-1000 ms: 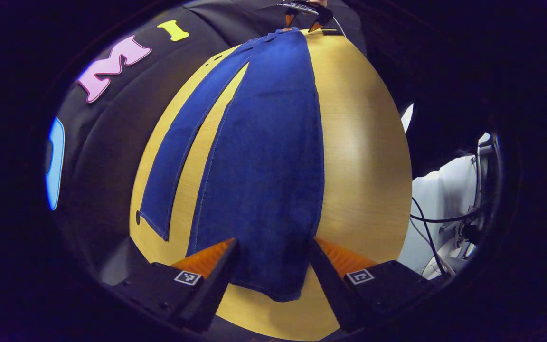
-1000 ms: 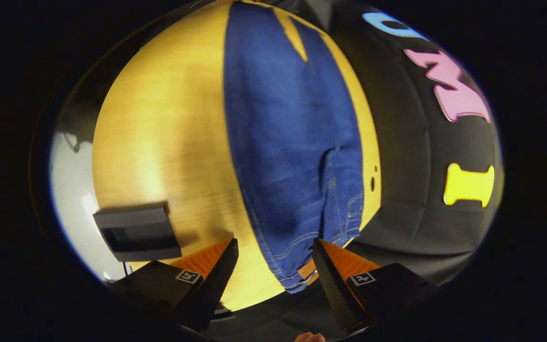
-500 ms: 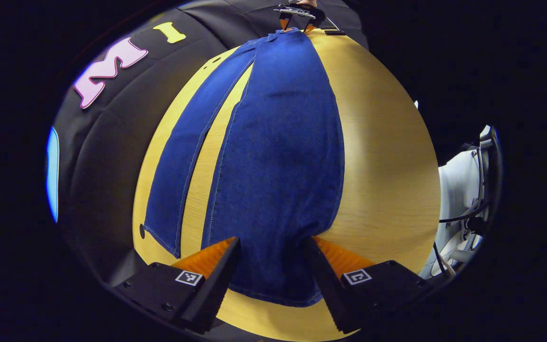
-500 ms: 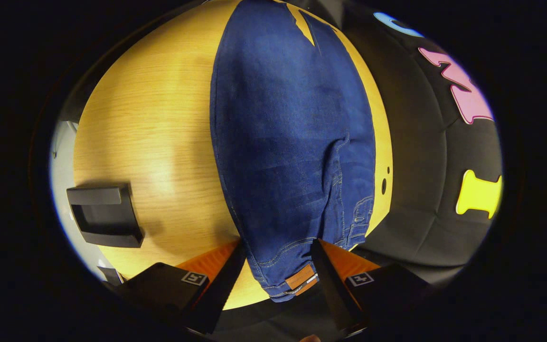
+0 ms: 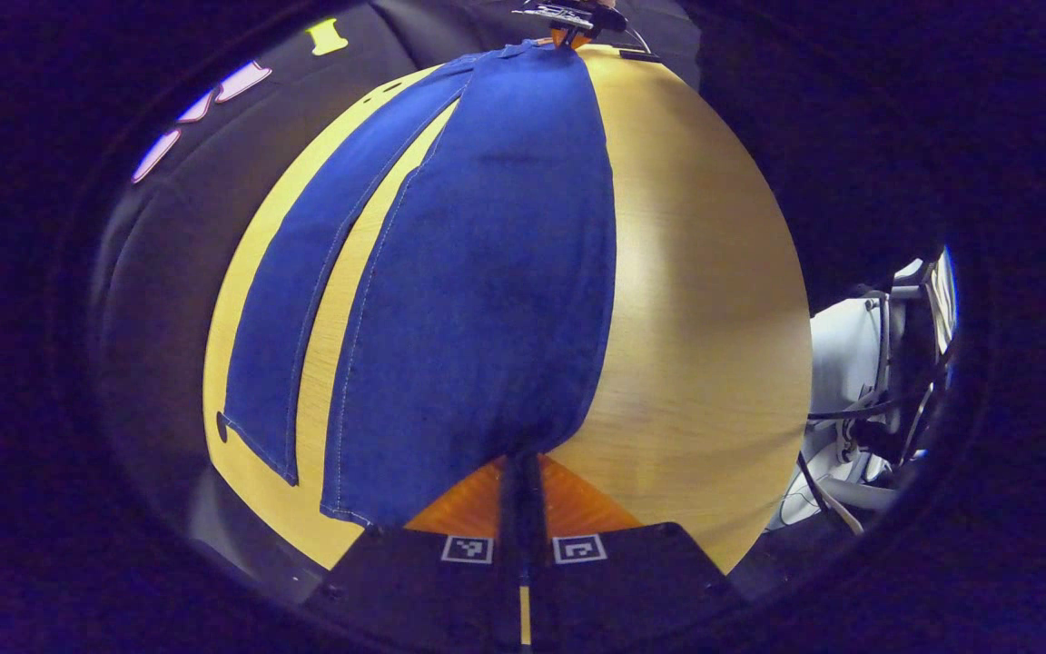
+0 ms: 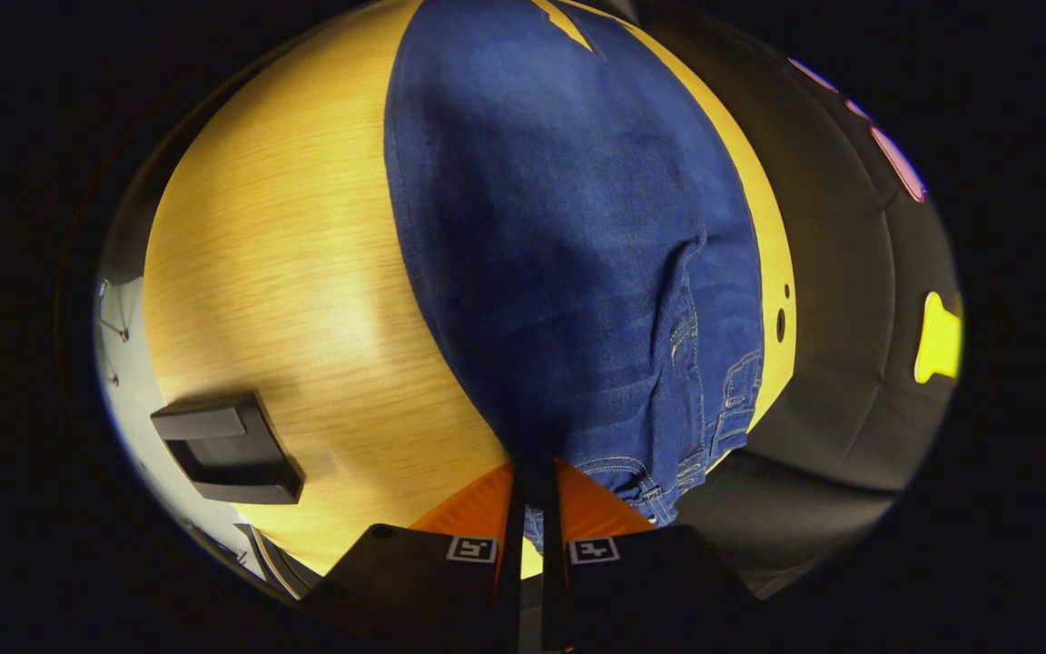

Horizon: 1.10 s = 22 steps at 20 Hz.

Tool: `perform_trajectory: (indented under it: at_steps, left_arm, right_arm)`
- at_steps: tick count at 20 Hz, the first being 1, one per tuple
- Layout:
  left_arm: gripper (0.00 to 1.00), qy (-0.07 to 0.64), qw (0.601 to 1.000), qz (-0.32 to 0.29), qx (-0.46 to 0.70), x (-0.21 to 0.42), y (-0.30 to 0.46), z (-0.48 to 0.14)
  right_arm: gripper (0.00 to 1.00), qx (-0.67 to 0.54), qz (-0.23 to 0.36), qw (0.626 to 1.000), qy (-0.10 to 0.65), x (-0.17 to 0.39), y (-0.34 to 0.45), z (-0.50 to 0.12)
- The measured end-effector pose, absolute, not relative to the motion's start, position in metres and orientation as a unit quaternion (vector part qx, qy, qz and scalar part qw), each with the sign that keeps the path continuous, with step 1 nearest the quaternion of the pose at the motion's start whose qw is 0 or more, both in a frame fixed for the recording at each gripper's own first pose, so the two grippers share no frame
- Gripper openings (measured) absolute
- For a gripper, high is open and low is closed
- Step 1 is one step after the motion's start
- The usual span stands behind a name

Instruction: Grasp the waist and the cuffs of the jeans and fold them to make the two legs overlap; first hold the waist and fold one-third of the jeans toward the cuffs, then hold the cuffs and fold the remaining one-third in the same direction to finish folding.

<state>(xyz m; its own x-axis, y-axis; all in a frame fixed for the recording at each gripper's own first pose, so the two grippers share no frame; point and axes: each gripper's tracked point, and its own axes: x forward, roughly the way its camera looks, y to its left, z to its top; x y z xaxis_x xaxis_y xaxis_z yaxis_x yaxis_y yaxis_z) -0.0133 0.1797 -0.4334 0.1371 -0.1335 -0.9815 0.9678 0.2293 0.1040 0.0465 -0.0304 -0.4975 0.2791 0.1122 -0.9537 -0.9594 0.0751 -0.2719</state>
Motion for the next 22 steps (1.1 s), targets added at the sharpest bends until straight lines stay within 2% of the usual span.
perform_trajectory:
  at_steps: [1, 2, 4, 5, 6, 10, 16, 21, 22]
  left_arm:
    - [0.08, 0.493, 0.618, -0.442, 0.424, -0.016, 0.180, -0.433]
    - [0.05, 0.509, 0.615, -0.440, 0.411, -0.019, 0.180, -0.433]
    - [0.06, 0.528, 0.611, -0.440, 0.393, -0.022, 0.179, -0.427]
    - [0.06, 0.530, 0.612, -0.439, 0.390, -0.020, 0.179, -0.425]
    - [0.06, 0.532, 0.613, -0.436, 0.388, -0.019, 0.179, -0.423]
    - [0.06, 0.533, 0.613, -0.442, 0.381, -0.008, 0.182, -0.398]
    - [0.06, 0.552, 0.624, -0.446, 0.327, 0.031, 0.180, -0.363]
    - [0.04, 0.548, 0.676, -0.415, 0.265, 0.100, 0.182, -0.331]
    - [0.06, 0.554, 0.687, -0.401, 0.245, 0.117, 0.183, -0.328]
  right_arm:
    - [0.05, -0.514, 0.437, 0.612, 0.413, 0.048, -0.031, -0.499]
    - [0.07, -0.508, 0.432, 0.617, 0.419, 0.047, -0.031, -0.498]
    - [0.07, -0.497, 0.424, 0.627, 0.425, 0.049, -0.031, -0.497]
    - [0.14, -0.492, 0.418, 0.631, 0.432, 0.048, -0.033, -0.494]
    - [0.07, -0.484, 0.412, 0.638, 0.435, 0.049, -0.033, -0.489]
    - [0.07, -0.433, 0.404, 0.671, 0.447, 0.055, -0.028, -0.455]
    - [0.07, -0.355, 0.394, 0.727, 0.437, 0.098, -0.019, -0.386]
    - [0.07, -0.293, 0.374, 0.767, 0.432, 0.154, -0.014, -0.357]
    - [0.07, -0.279, 0.365, 0.774, 0.436, 0.167, -0.015, -0.357]
